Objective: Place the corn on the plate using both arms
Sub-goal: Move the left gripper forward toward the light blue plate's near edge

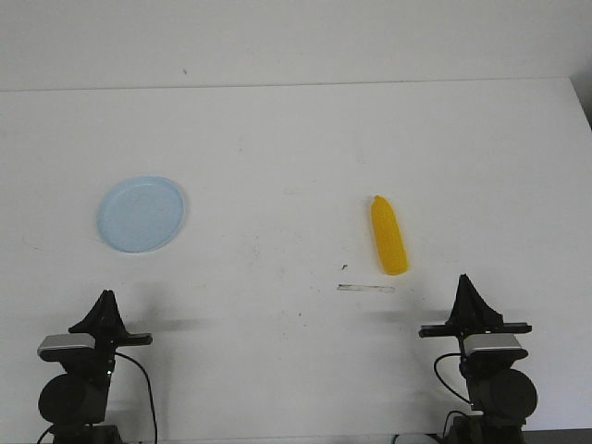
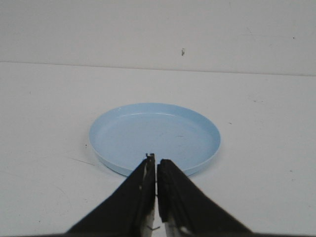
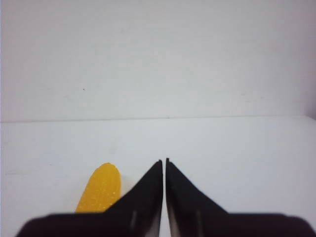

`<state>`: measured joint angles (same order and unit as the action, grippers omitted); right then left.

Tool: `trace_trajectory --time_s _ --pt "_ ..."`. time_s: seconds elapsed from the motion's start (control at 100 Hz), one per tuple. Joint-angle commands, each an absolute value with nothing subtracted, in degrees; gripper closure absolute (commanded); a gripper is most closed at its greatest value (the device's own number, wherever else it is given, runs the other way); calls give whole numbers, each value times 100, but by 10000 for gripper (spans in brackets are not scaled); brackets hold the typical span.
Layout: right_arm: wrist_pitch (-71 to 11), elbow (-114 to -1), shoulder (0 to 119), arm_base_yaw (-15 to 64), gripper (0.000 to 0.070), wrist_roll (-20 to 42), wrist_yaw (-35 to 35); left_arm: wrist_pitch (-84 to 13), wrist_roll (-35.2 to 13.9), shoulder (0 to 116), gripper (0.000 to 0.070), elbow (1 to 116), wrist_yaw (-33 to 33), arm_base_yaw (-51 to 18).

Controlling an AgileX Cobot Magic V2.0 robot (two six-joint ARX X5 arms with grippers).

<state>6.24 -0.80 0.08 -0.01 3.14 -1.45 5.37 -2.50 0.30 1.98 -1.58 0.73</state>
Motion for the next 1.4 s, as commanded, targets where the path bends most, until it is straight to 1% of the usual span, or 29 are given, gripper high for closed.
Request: trace_trajectory --time_s 0.0,0.3,0.35,0.44,0.52,0.69,0.81,0.87,0.94,1.05,1.19,1.26,1.39 --pt "685 -73 8 3 692 294 -148 607 -259 19 699 75 -174 78" --pt "683 -73 8 3 692 292 -148 620 -322 19 699 78 -174 78" --pt "685 -73 8 5 692 294 -148 617 -523 19 699 78 -174 78" --pt "683 -73 8 3 692 292 -148 676 -1118 19 699 97 -178 80" --pt "683 -73 8 5 692 292 -148 655 -1317 19 699 202 -193 80" --pt "685 -73 8 5 692 294 -148 576 -1310 86 699 701 -193 80" --pt "683 -73 8 3 692 292 -148 565 -1302 336 699 1157 -193 80" --pt "683 -73 8 3 692 292 -148 563 -1186 541 699 1415 -191 78" --pt "683 -73 8 3 692 294 -148 561 -937 840 699 1758 -189 78" --pt "683 -73 8 5 692 292 -148 523 -685 1468 699 2366 -189 78" --pt "683 -73 8 3 692 292 -148 257 -650 2473 699 3179 -189 78" --pt "685 -73 8 5 692 292 -148 30 -497 3024 699 3586 -191 78" --pt "683 -73 8 3 692 292 -148 -32 -399 4012 699 4007 -327 80"
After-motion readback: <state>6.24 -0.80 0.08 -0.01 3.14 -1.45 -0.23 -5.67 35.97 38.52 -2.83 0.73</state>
